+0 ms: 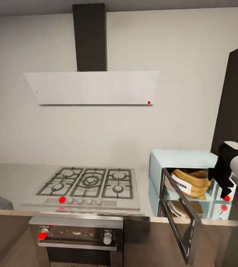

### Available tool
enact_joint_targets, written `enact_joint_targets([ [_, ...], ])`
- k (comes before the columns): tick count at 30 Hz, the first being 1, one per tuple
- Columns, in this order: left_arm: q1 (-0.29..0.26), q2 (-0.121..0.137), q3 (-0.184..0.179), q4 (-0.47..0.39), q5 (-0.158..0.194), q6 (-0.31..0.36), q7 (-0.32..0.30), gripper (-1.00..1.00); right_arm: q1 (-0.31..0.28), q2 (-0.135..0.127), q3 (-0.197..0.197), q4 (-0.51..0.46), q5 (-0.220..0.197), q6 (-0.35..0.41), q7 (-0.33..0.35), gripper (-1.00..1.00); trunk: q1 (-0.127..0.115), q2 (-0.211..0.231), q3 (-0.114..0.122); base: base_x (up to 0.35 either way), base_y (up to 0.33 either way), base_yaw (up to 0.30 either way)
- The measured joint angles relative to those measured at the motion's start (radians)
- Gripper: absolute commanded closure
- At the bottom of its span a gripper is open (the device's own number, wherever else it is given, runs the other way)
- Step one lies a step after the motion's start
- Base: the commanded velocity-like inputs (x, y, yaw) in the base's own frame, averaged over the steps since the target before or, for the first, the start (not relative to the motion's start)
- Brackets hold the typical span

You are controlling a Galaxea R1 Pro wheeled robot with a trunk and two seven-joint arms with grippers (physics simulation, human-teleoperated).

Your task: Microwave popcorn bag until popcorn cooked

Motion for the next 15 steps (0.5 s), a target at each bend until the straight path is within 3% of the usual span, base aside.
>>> enact_joint_targets([
  [3,0.000,0.000,0.001,0.000,0.000,0.000,-0.001,-1.00,0.000,0.002,0.018,0.004,0.011,0.083,0.204,-1.00,0.000,0.000,0.000,-0.326,0.000,0.000],
  [4,0.000,0.001,0.001,0.000,0.000,0.000,0.000,-1.00,0.001,0.003,0.036,0.014,0.041,0.100,0.286,-1.00,0.000,0.000,0.000,-0.326,0.000,0.000],
  [6,0.000,0.001,0.001,0.000,0.000,0.000,-0.001,-1.00,0.006,0.003,0.062,0.048,0.166,0.111,0.390,-1.00,0.000,0.000,0.000,-0.252,0.000,0.000],
  [7,0.000,0.001,0.001,0.000,0.000,0.000,0.000,-1.00,0.014,0.003,0.066,0.079,0.283,0.114,0.455,-1.00,0.000,0.000,0.000,-0.062,0.000,0.000],
  [8,0.000,0.002,0.000,0.000,0.000,0.000,-0.001,-1.00,0.047,0.004,0.067,0.118,0.447,0.112,0.576,-1.00,0.000,0.000,0.000,-0.032,0.000,0.000],
  [9,0.000,0.002,0.001,0.000,0.000,0.000,-0.001,-1.00,0.075,0.004,0.067,0.129,0.526,0.111,0.662,-1.00,0.000,0.000,0.000,-0.016,0.000,0.000],
  [11,0.000,0.002,0.002,0.000,0.000,0.000,0.001,-1.00,0.160,0.005,0.070,0.138,0.639,0.099,0.863,-1.00,-0.001,0.000,0.000,-0.005,0.000,0.000],
  [13,0.000,0.002,0.003,-0.001,0.000,0.000,0.002,-1.00,0.222,0.004,0.072,0.138,0.693,0.064,0.963,-1.00,-0.001,0.000,0.000,-0.001,0.000,0.000],
  [14,0.000,0.002,0.000,-0.002,0.000,0.001,0.002,-1.00,0.275,0.005,0.076,0.142,0.750,-0.028,1.044,-1.00,-0.001,0.000,0.000,0.000,0.000,0.000],
  [15,0.000,0.002,-0.001,-0.003,0.000,0.001,0.002,-1.00,0.304,0.007,0.081,0.144,0.781,-0.082,1.081,-1.00,0.000,0.000,0.000,0.000,0.000,0.000],
])
